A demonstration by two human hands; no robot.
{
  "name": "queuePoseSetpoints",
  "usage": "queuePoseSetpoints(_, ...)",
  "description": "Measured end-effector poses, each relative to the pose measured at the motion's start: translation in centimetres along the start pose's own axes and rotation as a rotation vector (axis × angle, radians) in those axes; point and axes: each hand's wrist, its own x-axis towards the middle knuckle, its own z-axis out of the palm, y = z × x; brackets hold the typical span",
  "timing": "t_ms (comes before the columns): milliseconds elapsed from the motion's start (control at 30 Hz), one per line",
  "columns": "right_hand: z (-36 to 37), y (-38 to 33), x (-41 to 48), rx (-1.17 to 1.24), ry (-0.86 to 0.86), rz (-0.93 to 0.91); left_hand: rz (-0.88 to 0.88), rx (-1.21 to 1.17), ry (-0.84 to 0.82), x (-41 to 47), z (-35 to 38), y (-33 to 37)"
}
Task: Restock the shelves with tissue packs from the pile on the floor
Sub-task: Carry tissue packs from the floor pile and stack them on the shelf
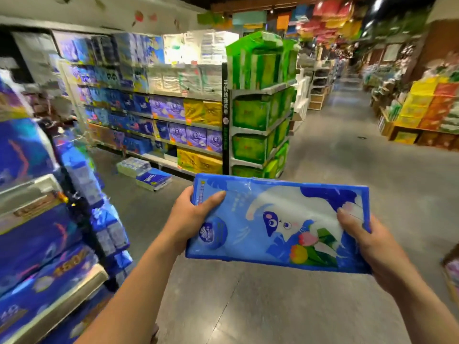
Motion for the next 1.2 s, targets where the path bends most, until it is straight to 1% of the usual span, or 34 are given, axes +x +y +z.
queuePoseSetpoints(100,1.1,-1.8,11.5,-0.007,-0.006,-0.031,0.037,-0.032,0.036,9.8,0.8,1.5)
queuePoseSetpoints(233,4.2,-3.6,24.9,-0.028,-0.077,-0.04,0.058,-0.061,0.066,22.1,0.5,3.0)
queuePoseSetpoints(400,10.2,-1.5,41.2,-0.014,-0.094,-0.033,0.054,-0.071,0.125,37.3,-2.3,1.4)
queuePoseSetpoints(567,18.6,1.0,57.3,-0.013,-0.136,-0.031,0.05,-0.083,0.167,53.5,-6.8,-0.4)
queuePoseSetpoints(700,25.6,-0.5,70.1,0.02,-0.199,-0.059,0.057,-0.072,0.222,66.3,-11.0,1.0)
queuePoseSetpoints(800,30.3,-1.6,78.9,0.033,-0.27,-0.053,0.046,-0.063,0.233,74.8,-13.8,2.1)
queuePoseSetpoints(967,38.6,0.0,93.7,0.077,-0.335,-0.053,0.044,-0.081,0.273,89.4,-18.5,1.9)
queuePoseSetpoints(1067,44.1,2.0,103.1,0.124,-0.318,-0.014,0.036,-0.087,0.307,98.7,-21.2,0.6)
queuePoseSetpoints(1200,52.3,2.3,115.2,0.113,-0.379,0.047,0.008,-0.085,0.385,110.0,-25.8,0.5)
